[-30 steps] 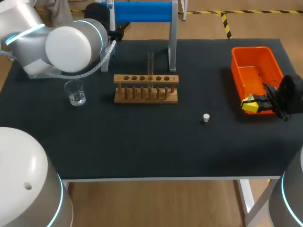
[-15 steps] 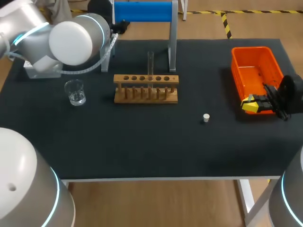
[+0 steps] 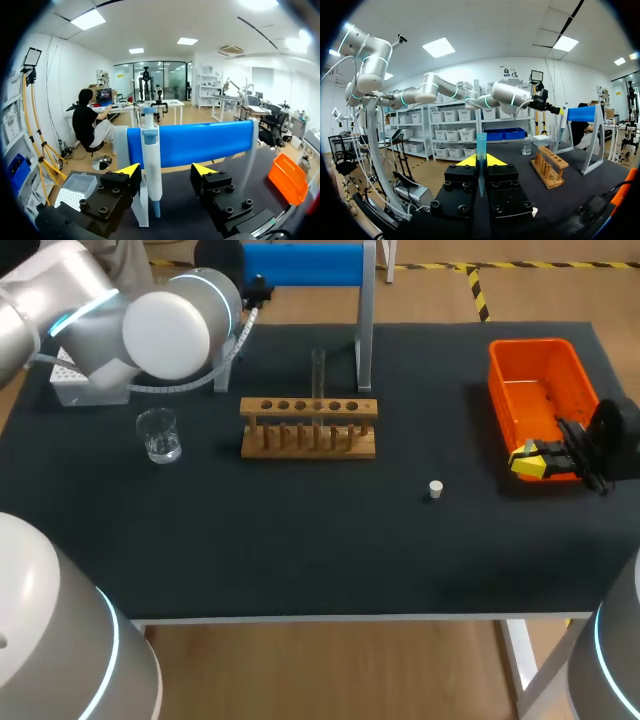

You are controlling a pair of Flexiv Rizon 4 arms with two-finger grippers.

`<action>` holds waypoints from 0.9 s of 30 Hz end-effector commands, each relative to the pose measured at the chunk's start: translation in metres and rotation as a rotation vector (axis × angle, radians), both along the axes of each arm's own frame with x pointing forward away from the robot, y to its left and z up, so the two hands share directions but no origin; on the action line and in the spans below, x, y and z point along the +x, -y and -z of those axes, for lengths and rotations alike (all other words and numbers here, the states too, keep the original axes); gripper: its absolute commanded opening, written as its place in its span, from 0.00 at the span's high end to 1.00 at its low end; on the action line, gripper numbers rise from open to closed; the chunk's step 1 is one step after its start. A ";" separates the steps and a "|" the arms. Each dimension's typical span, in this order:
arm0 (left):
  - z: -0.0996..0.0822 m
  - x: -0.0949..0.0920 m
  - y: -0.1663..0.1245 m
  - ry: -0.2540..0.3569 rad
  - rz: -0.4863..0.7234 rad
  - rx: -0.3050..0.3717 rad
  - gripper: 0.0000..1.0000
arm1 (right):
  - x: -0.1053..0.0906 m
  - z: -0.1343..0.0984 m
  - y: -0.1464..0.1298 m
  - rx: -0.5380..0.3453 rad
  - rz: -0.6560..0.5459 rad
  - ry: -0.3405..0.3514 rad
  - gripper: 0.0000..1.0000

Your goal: Invert the test tube, pick up the pipette, mount the tip to pipette, aspirate from beaker and dispense into the tube, eject the tip, return the pipette, and cap with the stopper.

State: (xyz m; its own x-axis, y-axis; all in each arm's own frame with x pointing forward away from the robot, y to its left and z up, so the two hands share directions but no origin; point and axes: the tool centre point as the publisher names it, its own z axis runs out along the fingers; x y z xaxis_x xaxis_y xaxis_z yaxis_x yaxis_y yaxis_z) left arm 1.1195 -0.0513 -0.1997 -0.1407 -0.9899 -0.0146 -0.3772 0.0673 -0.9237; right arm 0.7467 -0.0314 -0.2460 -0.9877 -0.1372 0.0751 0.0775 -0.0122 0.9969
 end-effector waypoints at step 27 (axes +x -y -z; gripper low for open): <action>0.001 0.036 -0.006 0.016 -0.009 -0.008 0.36 | -0.001 0.000 0.000 -0.001 0.000 0.001 1.00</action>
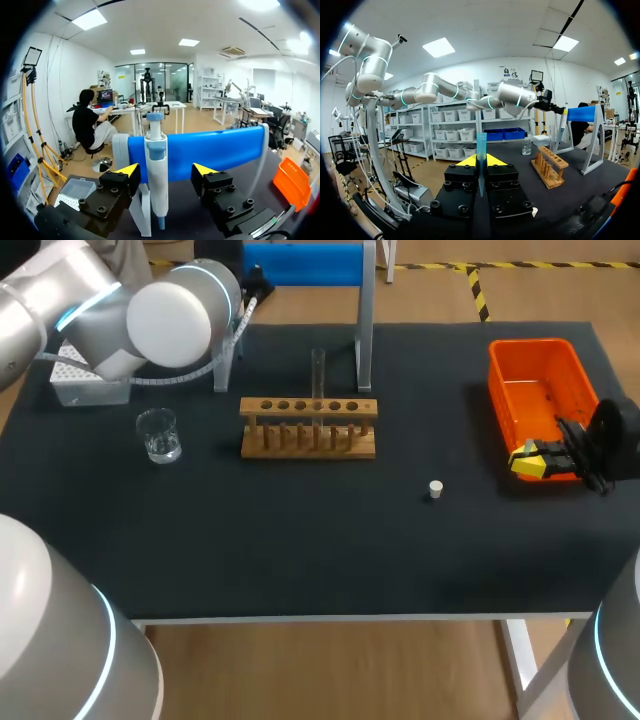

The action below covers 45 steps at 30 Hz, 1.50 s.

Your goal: Invert the test tube, pick up the pipette, mount the tip to pipette, aspirate from beaker and dispense into the tube, eject the tip, return the pipette, and cap with the stopper.

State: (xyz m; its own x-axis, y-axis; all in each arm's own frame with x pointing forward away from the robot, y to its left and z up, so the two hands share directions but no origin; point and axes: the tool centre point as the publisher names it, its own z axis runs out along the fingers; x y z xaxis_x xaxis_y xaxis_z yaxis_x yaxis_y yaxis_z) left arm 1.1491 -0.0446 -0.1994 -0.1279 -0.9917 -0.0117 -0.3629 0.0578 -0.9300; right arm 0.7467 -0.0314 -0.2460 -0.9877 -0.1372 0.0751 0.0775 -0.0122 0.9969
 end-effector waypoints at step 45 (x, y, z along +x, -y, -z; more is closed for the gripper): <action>0.009 0.025 -0.006 -0.002 -0.039 -0.033 0.51 | -0.001 0.000 0.000 -0.001 0.000 0.001 1.00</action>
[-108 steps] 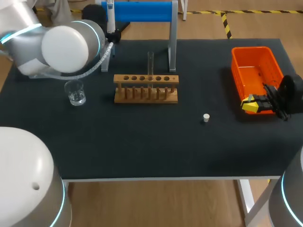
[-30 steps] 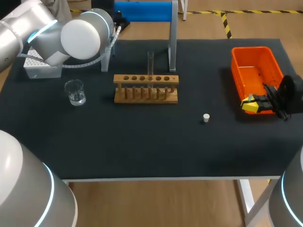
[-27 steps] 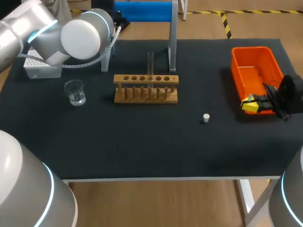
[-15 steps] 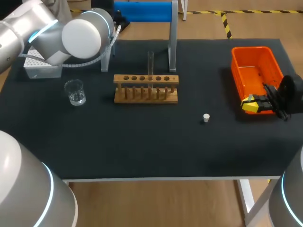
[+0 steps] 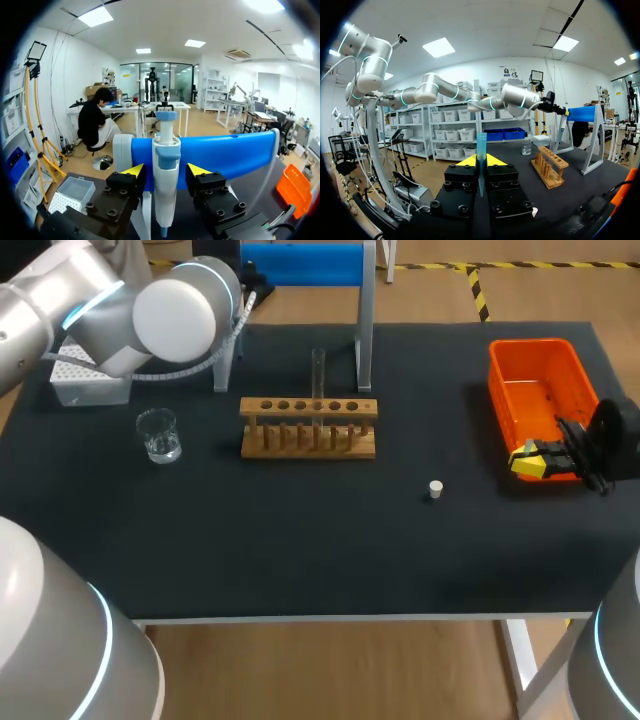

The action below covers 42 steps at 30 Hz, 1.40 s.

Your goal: Invert the test tube, pick up the pipette, mount the tip to pipette, aspirate from beaker and dispense into the tube, eject the tip, return the pipette, and cap with the stopper.

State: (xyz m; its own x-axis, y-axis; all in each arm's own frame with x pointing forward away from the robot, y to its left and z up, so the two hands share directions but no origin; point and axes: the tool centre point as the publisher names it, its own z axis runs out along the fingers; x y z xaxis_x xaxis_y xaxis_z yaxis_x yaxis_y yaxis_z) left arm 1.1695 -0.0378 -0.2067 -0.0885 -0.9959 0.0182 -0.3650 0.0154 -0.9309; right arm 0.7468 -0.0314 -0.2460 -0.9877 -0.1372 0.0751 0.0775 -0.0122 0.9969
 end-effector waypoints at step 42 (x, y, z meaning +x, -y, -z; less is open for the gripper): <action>-0.006 0.008 0.000 0.010 -0.005 0.003 1.00 | -0.001 0.000 0.000 -0.001 0.000 0.001 1.00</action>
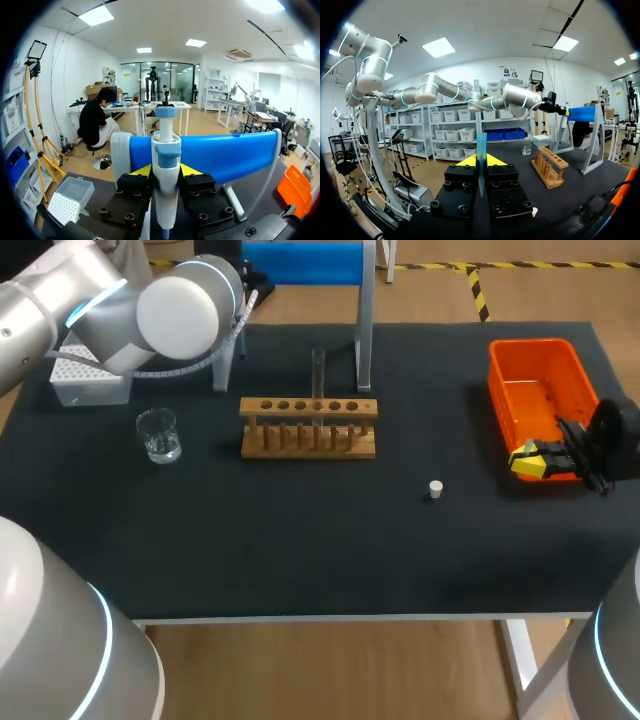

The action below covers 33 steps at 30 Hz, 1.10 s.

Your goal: Invert the test tube, pick up the pipette, mount the tip to pipette, aspirate from beaker and dispense into the tube, eject the tip, return the pipette, and cap with the stopper.

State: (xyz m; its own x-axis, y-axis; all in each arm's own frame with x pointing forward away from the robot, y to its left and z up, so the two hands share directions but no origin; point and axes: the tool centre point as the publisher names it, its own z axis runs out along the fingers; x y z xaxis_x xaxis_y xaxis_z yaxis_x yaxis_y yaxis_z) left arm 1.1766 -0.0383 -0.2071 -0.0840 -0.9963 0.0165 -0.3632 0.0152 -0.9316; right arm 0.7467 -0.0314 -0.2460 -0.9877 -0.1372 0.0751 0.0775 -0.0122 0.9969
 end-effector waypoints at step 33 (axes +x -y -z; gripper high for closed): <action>-0.125 -0.101 -0.009 0.040 0.769 0.049 1.00 | -0.001 0.000 0.000 -0.001 0.000 0.001 1.00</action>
State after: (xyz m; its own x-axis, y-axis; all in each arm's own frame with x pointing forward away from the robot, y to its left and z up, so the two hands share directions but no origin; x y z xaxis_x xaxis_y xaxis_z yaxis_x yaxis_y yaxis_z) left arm 1.0937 -0.0421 -0.0936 -0.4758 -0.8727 -0.1098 -0.1581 0.2076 -0.9654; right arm 0.7468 -0.0316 -0.2460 -0.9877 -0.1368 0.0751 0.0775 -0.0120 0.9969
